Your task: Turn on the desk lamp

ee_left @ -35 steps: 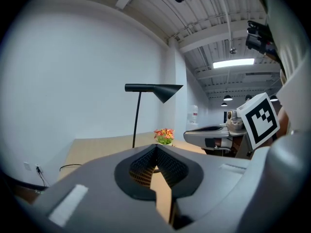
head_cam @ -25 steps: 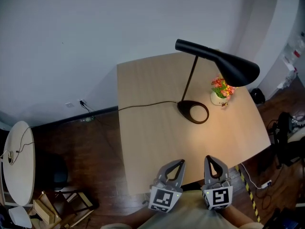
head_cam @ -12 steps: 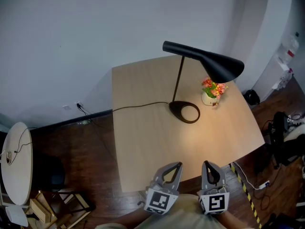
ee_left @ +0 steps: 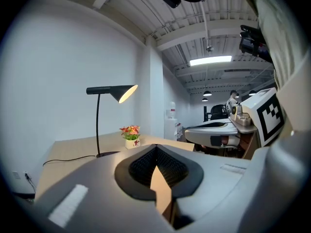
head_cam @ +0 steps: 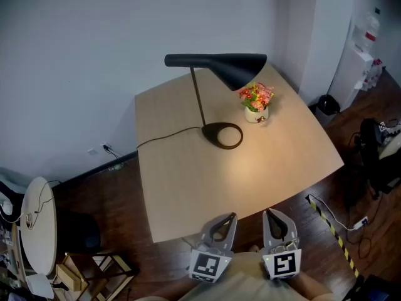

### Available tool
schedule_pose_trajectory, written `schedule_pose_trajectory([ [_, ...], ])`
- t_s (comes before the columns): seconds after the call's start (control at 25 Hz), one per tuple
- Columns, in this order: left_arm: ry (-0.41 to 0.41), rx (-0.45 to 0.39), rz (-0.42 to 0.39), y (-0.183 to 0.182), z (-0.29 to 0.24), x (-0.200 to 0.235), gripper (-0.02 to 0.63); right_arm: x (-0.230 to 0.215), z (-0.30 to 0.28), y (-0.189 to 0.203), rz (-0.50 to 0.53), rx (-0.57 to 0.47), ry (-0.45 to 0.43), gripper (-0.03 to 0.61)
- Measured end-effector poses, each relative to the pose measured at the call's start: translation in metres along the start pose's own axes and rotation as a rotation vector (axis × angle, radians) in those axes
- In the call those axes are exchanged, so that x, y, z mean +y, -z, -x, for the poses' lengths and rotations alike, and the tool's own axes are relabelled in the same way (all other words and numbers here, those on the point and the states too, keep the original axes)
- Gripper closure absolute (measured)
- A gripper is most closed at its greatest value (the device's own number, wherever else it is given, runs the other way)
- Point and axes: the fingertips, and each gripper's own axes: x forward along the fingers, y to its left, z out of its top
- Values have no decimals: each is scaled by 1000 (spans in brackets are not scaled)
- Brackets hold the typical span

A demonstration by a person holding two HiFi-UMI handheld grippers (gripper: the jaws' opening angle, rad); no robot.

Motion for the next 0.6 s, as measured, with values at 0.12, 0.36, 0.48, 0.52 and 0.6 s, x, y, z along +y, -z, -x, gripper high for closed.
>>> schedule_pose_trajectory([
  [0.12, -27, 27, -5, 5, 5, -24, 615, -6, 18, 9, -28, 2, -47, 578],
  [0.36, -124, 86, -17, 19, 28, -43, 615, 3, 39, 27, -75, 3, -167, 578],
  [0.48, -183, 81, -10, 19, 42, -35, 615, 14, 40, 26, -62, -2, -206, 578],
  [0.52, -196, 78, -5, 19, 45, -31, 615, 17, 38, 24, -52, -5, -215, 578],
  [0.6, -208, 64, 3, 18, 49, -24, 615, 22, 35, 20, -31, -11, -223, 578],
])
